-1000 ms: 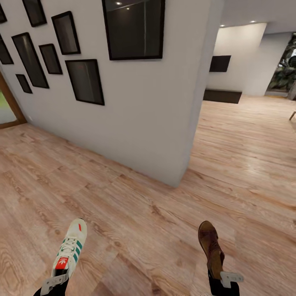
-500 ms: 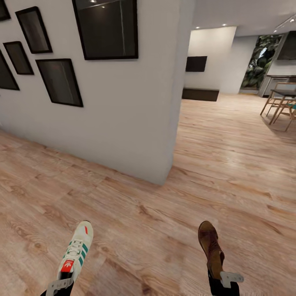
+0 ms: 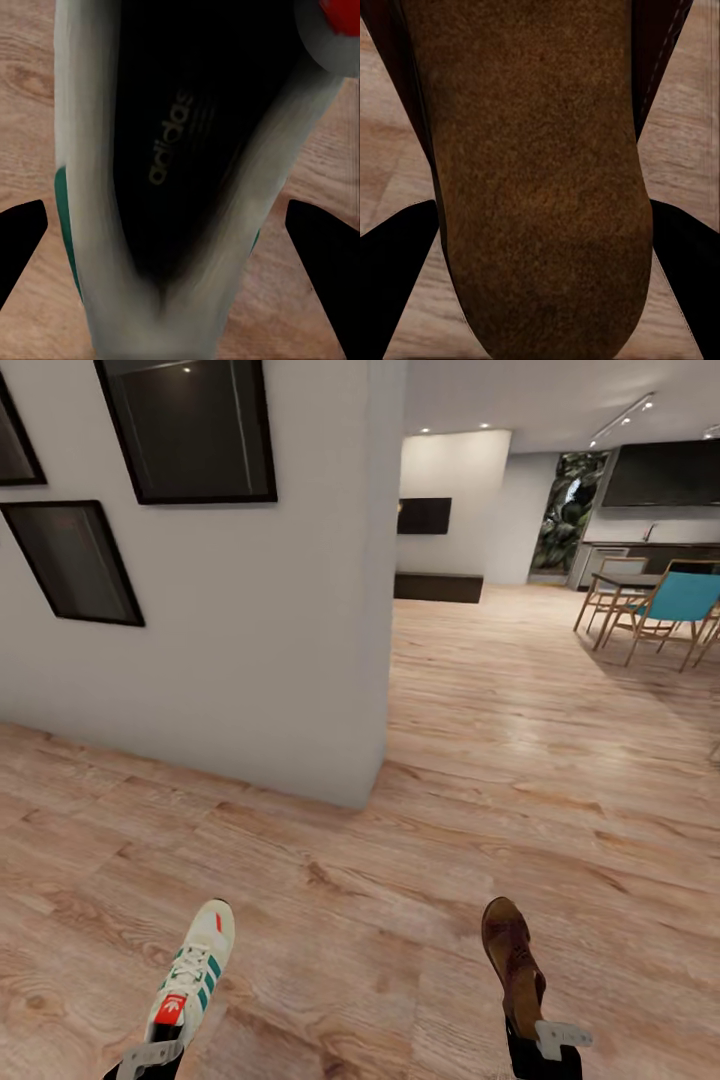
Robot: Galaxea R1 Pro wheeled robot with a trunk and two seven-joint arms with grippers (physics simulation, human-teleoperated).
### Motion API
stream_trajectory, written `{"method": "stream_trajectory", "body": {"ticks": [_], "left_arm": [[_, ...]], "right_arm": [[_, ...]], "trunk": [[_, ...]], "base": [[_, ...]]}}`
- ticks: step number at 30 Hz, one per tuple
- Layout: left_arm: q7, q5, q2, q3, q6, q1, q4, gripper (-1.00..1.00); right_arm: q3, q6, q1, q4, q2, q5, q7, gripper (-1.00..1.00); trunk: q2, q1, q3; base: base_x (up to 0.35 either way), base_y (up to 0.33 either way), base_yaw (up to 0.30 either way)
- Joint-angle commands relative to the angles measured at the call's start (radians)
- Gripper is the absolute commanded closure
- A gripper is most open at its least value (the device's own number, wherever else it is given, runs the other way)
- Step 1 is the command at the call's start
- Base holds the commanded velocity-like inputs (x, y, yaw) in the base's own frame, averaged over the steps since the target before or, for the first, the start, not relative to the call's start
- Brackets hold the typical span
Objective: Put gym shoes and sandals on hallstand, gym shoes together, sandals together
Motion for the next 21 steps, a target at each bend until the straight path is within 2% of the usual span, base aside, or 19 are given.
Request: {"method": "stream_trajectory", "body": {"ticks": [1, 12, 21], "left_arm": [[-0.006, -0.004, 0.000, 0.009, -0.003, -0.001, 0.000, 1.00], [-0.002, -0.004, 0.000, 0.009, -0.004, -0.001, -0.001, 1.00], [0.003, 0.000, 0.000, 0.010, -0.006, -0.001, -0.002, 1.00]], "right_arm": [[-0.006, -0.003, -0.001, 0.001, 0.000, 0.010, -0.003, 1.00], [-0.006, -0.003, -0.001, 0.002, 0.001, 0.010, -0.003, 1.00], [-0.006, -0.003, -0.001, 0.002, 0.001, 0.010, -0.003, 1.00]], "trunk": [[0.000, 0.000, -0.001], [0.000, 0.000, -0.001], [0.000, 0.000, -0.001]], "base": [[0.000, 0.000, -0.267], [0.003, -0.010, -0.267], [0.039, -0.221, -0.267]]}}
